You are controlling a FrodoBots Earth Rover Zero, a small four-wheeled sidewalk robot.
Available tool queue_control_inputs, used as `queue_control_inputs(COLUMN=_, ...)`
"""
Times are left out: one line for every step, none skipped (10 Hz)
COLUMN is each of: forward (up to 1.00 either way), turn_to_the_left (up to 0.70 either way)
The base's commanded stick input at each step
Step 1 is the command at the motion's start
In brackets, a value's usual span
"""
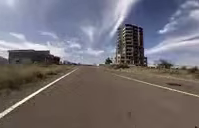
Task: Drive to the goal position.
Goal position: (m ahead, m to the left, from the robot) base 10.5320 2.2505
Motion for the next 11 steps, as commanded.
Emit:
queue_control_inputs(forward=1.00, turn_to_the_left=0.12)
queue_control_inputs(forward=1.00, turn_to_the_left=0.03)
queue_control_inputs(forward=1.00, turn_to_the_left=0.00)
queue_control_inputs(forward=1.00, turn_to_the_left=0.00)
queue_control_inputs(forward=1.00, turn_to_the_left=0.00)
queue_control_inputs(forward=1.00, turn_to_the_left=0.00)
queue_control_inputs(forward=1.00, turn_to_the_left=0.00)
queue_control_inputs(forward=1.00, turn_to_the_left=0.00)
queue_control_inputs(forward=1.00, turn_to_the_left=0.00)
queue_control_inputs(forward=1.00, turn_to_the_left=0.00)
queue_control_inputs(forward=1.00, turn_to_the_left=0.00)
